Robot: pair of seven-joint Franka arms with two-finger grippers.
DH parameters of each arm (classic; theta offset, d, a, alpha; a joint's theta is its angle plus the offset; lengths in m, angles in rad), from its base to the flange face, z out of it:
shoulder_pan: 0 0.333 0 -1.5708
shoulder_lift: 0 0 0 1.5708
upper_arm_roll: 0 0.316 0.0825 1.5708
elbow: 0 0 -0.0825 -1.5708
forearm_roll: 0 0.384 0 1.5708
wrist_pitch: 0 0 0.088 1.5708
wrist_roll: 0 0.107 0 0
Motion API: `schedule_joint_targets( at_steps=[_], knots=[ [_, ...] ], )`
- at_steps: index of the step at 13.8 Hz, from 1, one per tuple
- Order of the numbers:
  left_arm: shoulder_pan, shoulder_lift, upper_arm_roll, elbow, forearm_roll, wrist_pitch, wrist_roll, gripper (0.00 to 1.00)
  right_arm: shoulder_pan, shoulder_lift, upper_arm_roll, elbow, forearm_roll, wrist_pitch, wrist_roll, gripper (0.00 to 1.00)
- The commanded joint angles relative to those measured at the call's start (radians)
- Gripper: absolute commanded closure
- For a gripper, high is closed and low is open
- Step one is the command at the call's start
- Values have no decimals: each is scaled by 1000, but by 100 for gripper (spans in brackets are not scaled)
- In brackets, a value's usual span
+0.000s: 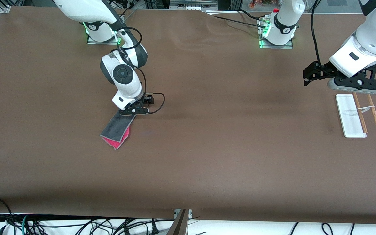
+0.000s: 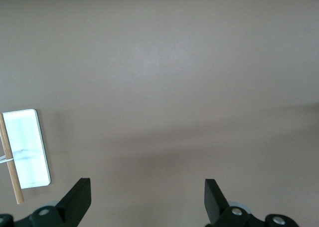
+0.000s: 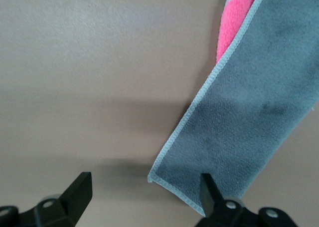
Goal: Pass towel and hang on rack
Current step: 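Move the right gripper down over the grey towel's edge, then close the right gripper on the grey towel edge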
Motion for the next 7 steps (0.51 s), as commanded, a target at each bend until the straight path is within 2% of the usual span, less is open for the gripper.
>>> schedule_joint_targets(
  at_steps=[1,7],
  knots=[
    [0,14,-5,34,23,-25,-9,0,-2,8,-4,-23,-18,29,-7,7],
    [0,13,-5,34,23,-28,-9,0,-6,28,-13,-49,-18,86,-24,18]
  ],
)
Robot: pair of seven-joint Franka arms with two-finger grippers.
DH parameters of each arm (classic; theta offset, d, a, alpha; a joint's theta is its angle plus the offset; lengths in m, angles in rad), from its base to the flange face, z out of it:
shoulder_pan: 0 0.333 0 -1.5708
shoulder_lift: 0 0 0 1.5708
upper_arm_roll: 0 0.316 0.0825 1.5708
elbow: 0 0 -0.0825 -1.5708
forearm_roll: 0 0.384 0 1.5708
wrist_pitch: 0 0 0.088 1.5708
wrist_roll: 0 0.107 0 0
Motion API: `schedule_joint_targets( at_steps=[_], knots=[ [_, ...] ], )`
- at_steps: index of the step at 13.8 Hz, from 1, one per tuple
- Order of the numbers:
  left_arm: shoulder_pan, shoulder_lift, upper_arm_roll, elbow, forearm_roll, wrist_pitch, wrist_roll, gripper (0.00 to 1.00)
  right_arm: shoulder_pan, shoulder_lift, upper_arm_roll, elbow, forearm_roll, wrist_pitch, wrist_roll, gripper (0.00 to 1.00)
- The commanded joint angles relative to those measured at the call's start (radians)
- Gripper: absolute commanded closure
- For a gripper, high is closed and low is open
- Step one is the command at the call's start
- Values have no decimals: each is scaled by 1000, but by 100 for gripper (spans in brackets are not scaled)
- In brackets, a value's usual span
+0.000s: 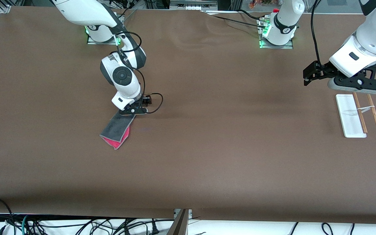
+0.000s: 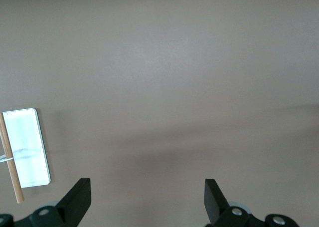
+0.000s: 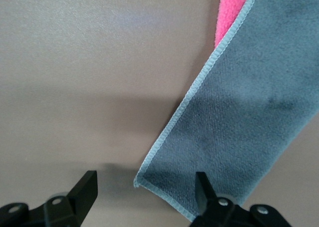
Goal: Pass towel and hang on rack
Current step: 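Close the right gripper on the grey towel edge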
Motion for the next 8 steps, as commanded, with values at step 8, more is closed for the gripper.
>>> schedule_joint_targets(
  at_steps=[8],
  knots=[
    [0,14,-5,33,23,-25,-9,0,-4,12,0,-29,-16,60,-12,41]
  ],
)
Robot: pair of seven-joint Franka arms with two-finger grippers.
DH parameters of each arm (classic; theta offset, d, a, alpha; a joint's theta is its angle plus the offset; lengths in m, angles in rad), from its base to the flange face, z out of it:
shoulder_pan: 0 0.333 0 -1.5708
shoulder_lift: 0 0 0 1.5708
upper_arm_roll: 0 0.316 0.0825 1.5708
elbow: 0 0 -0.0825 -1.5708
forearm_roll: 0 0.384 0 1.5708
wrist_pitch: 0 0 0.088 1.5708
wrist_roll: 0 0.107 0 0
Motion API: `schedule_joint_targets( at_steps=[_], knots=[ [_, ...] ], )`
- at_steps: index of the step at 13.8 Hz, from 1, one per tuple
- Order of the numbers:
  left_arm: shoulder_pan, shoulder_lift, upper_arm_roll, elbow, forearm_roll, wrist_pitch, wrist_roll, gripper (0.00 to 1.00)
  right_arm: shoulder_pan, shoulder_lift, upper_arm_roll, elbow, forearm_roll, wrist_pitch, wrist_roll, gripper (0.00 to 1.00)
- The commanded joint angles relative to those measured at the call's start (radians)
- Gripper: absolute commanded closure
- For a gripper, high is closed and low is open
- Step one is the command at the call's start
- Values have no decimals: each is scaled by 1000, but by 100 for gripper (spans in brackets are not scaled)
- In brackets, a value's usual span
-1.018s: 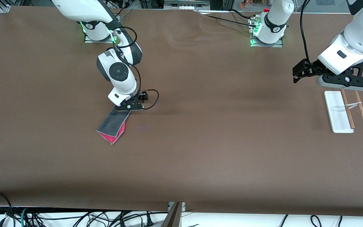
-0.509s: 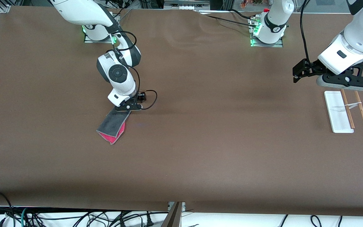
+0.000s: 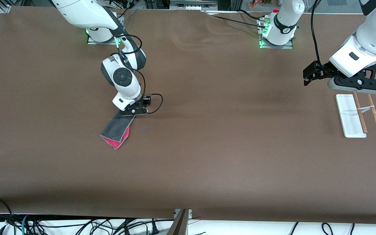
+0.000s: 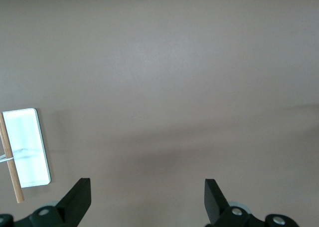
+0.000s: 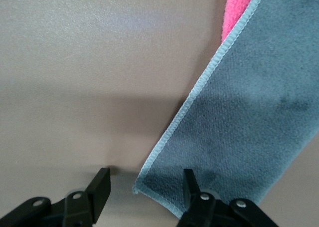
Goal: Pass towel and hang on rack
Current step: 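Close the right gripper on the grey towel edge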
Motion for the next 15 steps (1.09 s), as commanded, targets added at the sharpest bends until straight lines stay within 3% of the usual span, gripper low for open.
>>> schedule_joint_targets(
  at_steps=[1,9,15],
  knots=[
    [0,14,-5,33,23,-24,-8,0,-4,-8,1,-18,-16,24,-13,47],
    [-1,14,-6,33,23,-24,-8,0,-6,-8,1,-18,-16,21,-13,97],
    [-1,14,-5,33,23,-24,-8,0,-6,-31,-1,-5,-14,12,-25,100]
  ],
)
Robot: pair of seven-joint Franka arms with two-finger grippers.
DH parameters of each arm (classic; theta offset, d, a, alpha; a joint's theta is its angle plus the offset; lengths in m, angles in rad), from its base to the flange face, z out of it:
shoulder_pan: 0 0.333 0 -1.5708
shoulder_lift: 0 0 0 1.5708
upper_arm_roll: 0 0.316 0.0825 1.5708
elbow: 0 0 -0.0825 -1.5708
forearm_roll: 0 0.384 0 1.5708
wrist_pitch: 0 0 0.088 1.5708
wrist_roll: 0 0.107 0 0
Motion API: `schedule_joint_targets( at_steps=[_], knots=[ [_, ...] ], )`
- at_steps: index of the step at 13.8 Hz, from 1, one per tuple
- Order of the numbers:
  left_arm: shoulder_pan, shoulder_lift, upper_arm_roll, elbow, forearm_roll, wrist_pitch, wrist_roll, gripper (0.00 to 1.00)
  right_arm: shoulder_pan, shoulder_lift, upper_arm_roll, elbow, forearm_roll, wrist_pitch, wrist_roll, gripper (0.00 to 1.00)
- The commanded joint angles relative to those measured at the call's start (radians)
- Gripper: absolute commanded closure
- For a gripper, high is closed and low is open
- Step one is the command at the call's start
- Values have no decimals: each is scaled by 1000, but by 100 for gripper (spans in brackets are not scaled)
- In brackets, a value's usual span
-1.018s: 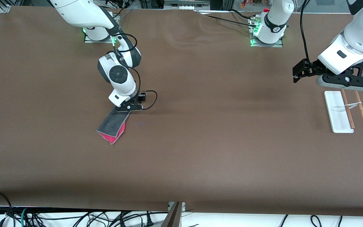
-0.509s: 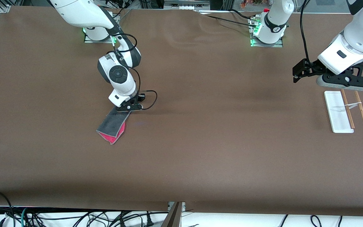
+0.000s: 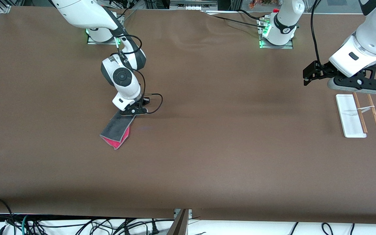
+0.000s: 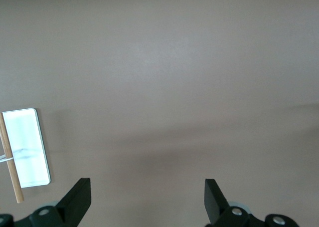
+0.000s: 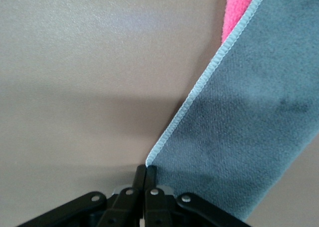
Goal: Pass towel and hang on rack
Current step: 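Close the right gripper on the grey towel edge, then lift the towel with the right gripper while the left gripper approaches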
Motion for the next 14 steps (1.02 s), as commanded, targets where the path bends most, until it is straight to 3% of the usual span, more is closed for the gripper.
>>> schedule_joint_targets(
  at_steps=[1,3,8,14],
  knots=[
    [-1,14,-5,33,23,-24,-8,0,-6,-43,-1,8,-12,-26,-17,100],
    [-1,14,-4,33,23,-24,-8,0,-6,-57,-1,86,-7,-136,-17,100],
    [-1,14,-5,33,23,-24,-8,0,-7,-45,2,397,31,-524,-19,100],
    [-12,14,-10,35,24,-35,-5,0,-7,10,4,810,219,-971,-39,100]
  ],
)
